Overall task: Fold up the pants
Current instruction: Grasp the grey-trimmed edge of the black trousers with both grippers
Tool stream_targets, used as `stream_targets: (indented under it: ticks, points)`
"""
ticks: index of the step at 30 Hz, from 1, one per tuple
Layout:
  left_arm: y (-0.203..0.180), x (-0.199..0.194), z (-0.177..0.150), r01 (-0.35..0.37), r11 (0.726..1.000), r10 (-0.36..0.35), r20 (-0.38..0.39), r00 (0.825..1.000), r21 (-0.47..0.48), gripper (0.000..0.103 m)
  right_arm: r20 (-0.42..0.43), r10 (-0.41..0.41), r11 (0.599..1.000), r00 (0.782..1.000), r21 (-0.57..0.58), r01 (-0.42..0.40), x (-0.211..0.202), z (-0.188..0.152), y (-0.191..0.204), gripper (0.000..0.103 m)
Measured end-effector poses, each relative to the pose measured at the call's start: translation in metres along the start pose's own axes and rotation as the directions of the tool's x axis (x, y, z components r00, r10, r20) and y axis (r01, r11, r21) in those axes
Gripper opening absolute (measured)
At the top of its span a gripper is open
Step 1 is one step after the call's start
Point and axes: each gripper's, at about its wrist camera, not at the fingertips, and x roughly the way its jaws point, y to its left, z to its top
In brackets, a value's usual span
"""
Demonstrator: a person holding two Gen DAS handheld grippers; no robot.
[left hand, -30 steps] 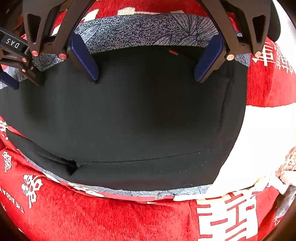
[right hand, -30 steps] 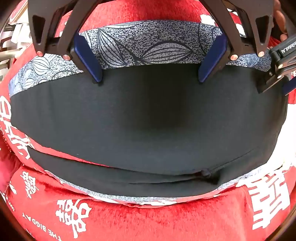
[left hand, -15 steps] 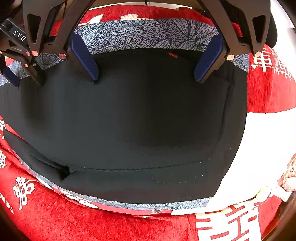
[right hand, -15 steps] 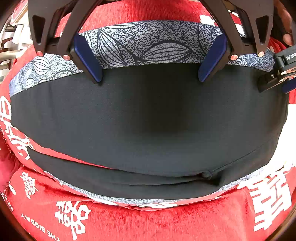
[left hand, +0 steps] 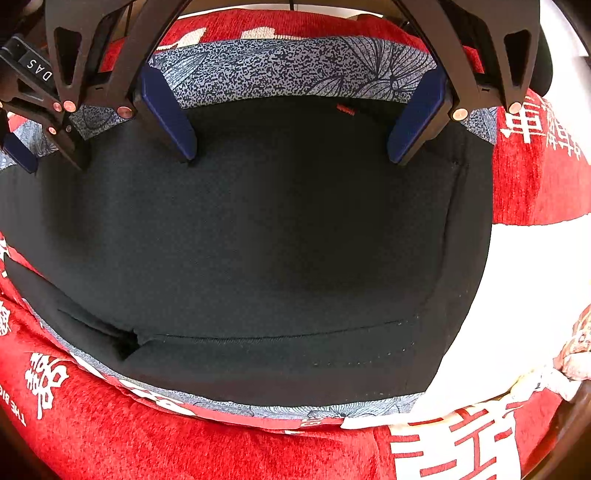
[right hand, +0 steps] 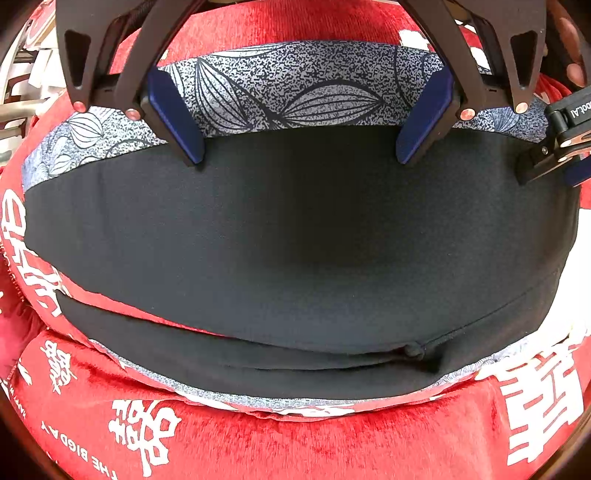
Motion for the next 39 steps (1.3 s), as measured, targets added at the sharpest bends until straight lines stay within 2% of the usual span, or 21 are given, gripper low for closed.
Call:
stream_targets:
  ticks: [10,18,39]
  points:
    - [-0.002,-0.002,0.007,-0.009,1.0,0.009,0.002,1.0,-0.006,0.103,0.018,-0.036,0.999,0.999,-0.022,0.037,-0.004,-0.002,0.008,0.103]
    - [-0.001,-0.005,-0.002,-0.017,1.0,0.017,0.025,1.0,-0.016,0.103,0.081,-0.147,0.982,0.986,-0.106,0.155,-0.015,-0.007,0.027,0.103]
    - [-0.005,-0.008,-0.001,-0.023,0.999,0.024,0.031,0.999,-0.021,0.103,0.074,-0.141,0.984,0.987,-0.099,0.148,-0.013,-0.001,0.026,0.103]
